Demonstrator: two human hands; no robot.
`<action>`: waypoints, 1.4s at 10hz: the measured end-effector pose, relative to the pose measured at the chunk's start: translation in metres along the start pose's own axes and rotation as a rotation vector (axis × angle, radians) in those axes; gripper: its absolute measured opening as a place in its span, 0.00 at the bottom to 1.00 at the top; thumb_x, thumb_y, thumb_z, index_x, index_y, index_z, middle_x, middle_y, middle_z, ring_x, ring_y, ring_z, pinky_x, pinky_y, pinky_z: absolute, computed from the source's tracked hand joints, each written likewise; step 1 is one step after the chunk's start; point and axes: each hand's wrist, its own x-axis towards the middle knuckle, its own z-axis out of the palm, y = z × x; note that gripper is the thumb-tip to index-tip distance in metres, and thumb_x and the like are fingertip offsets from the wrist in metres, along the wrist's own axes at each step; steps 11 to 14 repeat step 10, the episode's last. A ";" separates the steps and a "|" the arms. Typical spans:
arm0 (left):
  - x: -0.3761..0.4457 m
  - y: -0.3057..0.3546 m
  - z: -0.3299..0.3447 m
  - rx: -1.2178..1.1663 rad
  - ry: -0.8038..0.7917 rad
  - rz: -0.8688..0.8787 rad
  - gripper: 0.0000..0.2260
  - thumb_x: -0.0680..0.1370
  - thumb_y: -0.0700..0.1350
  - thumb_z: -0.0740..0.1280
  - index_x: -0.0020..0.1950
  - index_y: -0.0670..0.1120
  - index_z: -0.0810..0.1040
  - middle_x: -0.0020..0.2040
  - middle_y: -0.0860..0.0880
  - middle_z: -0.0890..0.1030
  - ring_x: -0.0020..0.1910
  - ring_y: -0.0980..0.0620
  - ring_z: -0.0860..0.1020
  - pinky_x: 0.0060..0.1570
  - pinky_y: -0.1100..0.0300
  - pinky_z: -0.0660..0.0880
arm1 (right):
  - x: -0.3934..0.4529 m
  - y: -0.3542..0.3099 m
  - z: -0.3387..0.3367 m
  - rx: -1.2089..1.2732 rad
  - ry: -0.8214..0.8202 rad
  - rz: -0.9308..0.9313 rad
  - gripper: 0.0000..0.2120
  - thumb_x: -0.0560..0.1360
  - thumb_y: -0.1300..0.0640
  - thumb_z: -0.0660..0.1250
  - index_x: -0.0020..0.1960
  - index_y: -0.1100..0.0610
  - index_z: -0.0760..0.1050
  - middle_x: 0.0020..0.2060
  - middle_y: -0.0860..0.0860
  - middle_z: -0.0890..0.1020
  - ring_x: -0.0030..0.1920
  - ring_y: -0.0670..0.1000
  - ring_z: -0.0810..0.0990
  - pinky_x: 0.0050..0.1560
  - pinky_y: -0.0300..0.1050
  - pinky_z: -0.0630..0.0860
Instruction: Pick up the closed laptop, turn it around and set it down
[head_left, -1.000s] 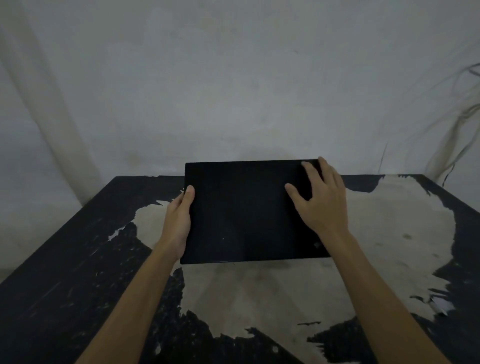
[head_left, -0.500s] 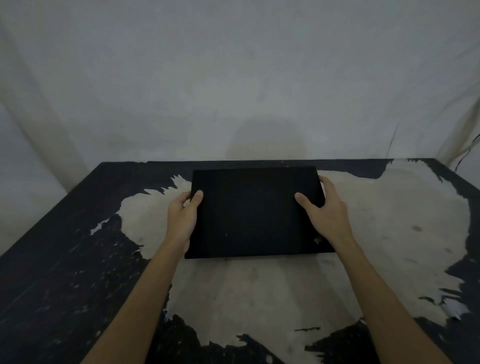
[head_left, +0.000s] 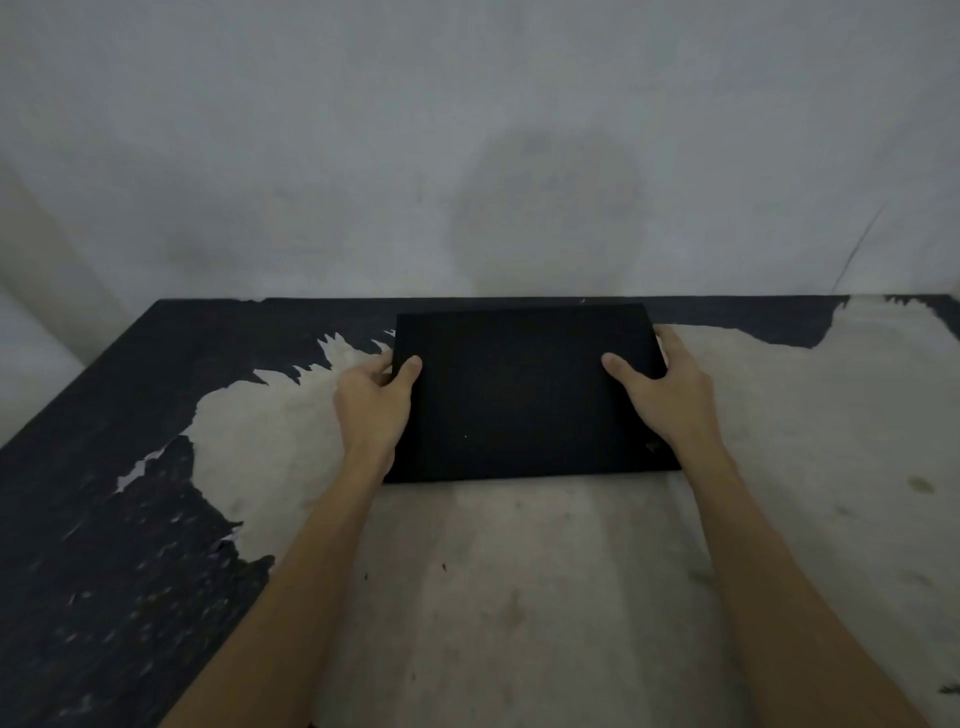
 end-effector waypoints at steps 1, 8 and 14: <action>0.008 0.002 0.004 0.055 -0.014 0.065 0.12 0.80 0.47 0.71 0.61 0.46 0.85 0.47 0.56 0.87 0.48 0.57 0.85 0.52 0.57 0.83 | 0.011 0.000 0.004 -0.011 0.034 0.051 0.29 0.73 0.40 0.74 0.65 0.58 0.75 0.52 0.50 0.80 0.53 0.54 0.81 0.42 0.43 0.75; 0.024 -0.002 0.011 0.275 -0.102 0.229 0.09 0.81 0.38 0.69 0.59 0.38 0.85 0.43 0.51 0.83 0.40 0.58 0.82 0.34 0.78 0.72 | 0.024 0.023 0.007 -0.102 -0.016 0.074 0.36 0.57 0.24 0.69 0.51 0.51 0.83 0.52 0.57 0.82 0.44 0.57 0.84 0.41 0.58 0.85; 0.010 0.008 0.005 0.424 -0.032 0.372 0.10 0.77 0.41 0.73 0.59 0.46 0.84 0.52 0.45 0.77 0.44 0.51 0.78 0.54 0.53 0.79 | 0.001 -0.004 0.002 -0.263 0.107 -0.030 0.29 0.71 0.40 0.75 0.64 0.59 0.78 0.61 0.59 0.76 0.58 0.60 0.79 0.58 0.53 0.78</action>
